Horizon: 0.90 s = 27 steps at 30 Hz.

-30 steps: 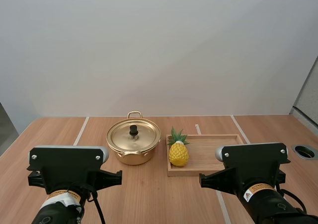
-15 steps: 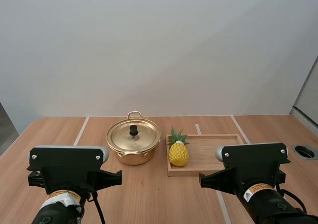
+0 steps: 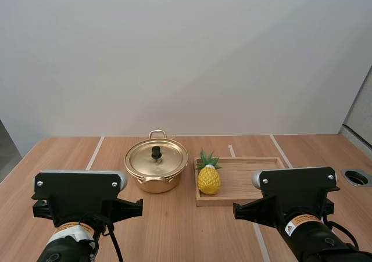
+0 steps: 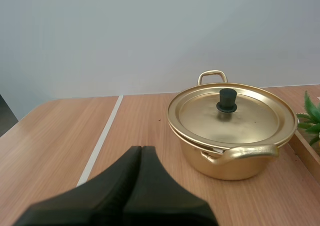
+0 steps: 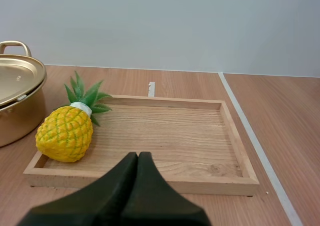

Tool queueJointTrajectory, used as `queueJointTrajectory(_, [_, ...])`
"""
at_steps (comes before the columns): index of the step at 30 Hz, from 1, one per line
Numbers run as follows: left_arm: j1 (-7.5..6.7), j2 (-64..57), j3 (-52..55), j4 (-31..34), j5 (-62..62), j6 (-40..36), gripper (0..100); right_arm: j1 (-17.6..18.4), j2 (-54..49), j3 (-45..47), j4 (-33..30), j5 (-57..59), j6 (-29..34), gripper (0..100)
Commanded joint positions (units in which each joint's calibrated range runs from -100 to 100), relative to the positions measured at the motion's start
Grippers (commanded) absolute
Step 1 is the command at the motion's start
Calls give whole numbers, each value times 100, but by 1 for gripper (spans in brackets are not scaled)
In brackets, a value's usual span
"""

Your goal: Open the pot, put the pineapple inside, and close it

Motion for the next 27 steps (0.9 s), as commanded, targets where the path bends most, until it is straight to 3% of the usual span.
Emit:
queueJointTrajectory(1, [-15, -33, 14, -10, -187, -15, 0, -15, -24, 0, 11, 23, -37, 0])
queueJointTrajectory(14, [-15, -33, 14, -31, -428, -15, 0, -15, -24, 0, 214, -332, -37, 0])
queueJointTrajectory(24, [-15, -33, 14, -74, -3630, -15, 0, -15, -24, 0, 214, -3203, -37, 0])
queueJointTrajectory(27, [-15, -33, 14, 169, -4254, -5, 0, -15, -24, 0, 214, -3340, -37, 0])
